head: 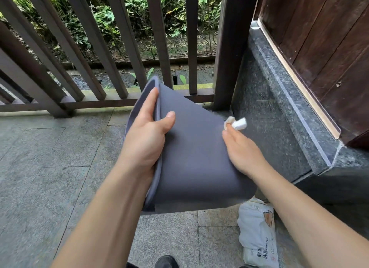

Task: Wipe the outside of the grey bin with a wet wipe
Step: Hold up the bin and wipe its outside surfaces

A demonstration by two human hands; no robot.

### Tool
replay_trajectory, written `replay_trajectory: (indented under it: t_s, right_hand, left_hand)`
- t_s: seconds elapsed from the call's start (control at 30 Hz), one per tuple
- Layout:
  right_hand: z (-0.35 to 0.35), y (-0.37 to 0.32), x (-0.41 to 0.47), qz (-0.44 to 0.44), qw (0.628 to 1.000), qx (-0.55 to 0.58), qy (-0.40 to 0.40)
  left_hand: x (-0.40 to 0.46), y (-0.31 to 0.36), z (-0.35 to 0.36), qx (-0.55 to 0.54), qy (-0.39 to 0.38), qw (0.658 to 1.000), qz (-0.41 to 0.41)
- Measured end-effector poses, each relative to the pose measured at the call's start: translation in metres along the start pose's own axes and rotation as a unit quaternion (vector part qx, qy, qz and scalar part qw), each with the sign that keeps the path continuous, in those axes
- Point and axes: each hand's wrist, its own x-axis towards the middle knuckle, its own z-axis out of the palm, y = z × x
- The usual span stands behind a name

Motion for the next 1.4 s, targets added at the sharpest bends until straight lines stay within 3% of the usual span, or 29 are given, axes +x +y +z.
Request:
replay_trajectory:
  t_s: [0.13, 0.3, 0.53, 0.83, 1.1, 1.3, 1.4]
  right_hand:
    - [0.012, -0.028, -0.013, -0.133, 0.988, 0.073, 0.002]
    - [0.002, -0.041, -0.022, -0.162, 0.964, 0.213, -0.004]
    - [-0.009, -0.05, -0.042, -0.28, 0.939, 0.2, 0.032]
    - [0.004, -0.047, -0.049, -0.308, 0.937, 0.166, -0.012]
    - [-0.012, -0.034, -0.032, -0.21, 0.97, 0.118, 0.03]
    - [0.016, -0.057, -0.066, -0.294, 0.952, 0.079, 0.001]
    - [0.018, -0.064, -0.075, -0.307, 0.948, 0.086, -0.009]
  left_hand:
    - [-0.009, -0.005, 0.017, 0.059, -0.004, 0.998, 0.009]
    - [-0.01, -0.02, 0.023, 0.118, -0.086, 0.989, 0.026]
    - [-0.013, -0.026, 0.037, 0.189, -0.14, 0.97, 0.064]
    - [0.0, -0.022, 0.013, 0.053, -0.112, 0.992, -0.028]
    - [0.002, -0.022, 0.014, 0.019, -0.119, 0.992, -0.042]
    - [0.006, -0.027, 0.023, -0.007, -0.113, 0.991, -0.069]
    - [0.006, -0.029, 0.027, -0.055, -0.071, 0.993, -0.079]
